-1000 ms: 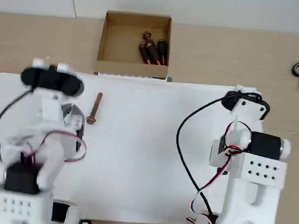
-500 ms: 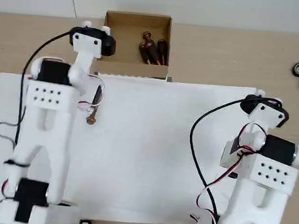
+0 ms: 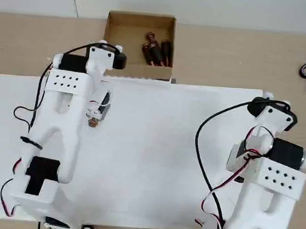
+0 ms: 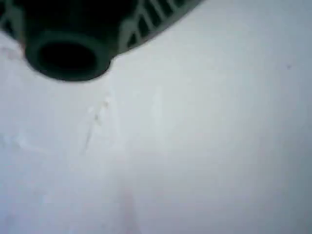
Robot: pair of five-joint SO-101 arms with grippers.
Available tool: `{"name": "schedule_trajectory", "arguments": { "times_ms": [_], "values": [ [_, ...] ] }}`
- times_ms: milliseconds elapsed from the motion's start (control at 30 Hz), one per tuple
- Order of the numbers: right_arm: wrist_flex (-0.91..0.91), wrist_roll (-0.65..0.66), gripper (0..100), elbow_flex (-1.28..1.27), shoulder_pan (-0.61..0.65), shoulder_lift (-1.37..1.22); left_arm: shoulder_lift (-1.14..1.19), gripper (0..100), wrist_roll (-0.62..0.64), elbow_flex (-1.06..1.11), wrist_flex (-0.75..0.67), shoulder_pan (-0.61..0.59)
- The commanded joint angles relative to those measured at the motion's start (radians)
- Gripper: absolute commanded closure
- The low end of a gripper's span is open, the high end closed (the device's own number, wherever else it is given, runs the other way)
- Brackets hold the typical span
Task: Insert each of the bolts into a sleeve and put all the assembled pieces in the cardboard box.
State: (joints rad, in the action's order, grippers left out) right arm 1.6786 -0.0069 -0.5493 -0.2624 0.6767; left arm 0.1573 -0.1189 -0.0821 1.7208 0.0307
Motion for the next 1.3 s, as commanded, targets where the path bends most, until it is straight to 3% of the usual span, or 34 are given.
{"name": "schedule_trajectory", "arguments": {
  "times_ms": [0,633,1267],
  "values": [
    [-0.010,0.008,99.5,0.005,-0.008,0.025,0.020,90,-0.023,-0.041,-0.020,-0.005],
    [-0.012,0.008,99.5,0.005,-0.007,0.025,0.338,89,-0.038,-0.329,0.002,-0.063],
    [-0.012,0.008,99.5,0.005,-0.005,0.025,0.512,93,-0.037,-0.331,-0.046,-0.101]
  ]
}}
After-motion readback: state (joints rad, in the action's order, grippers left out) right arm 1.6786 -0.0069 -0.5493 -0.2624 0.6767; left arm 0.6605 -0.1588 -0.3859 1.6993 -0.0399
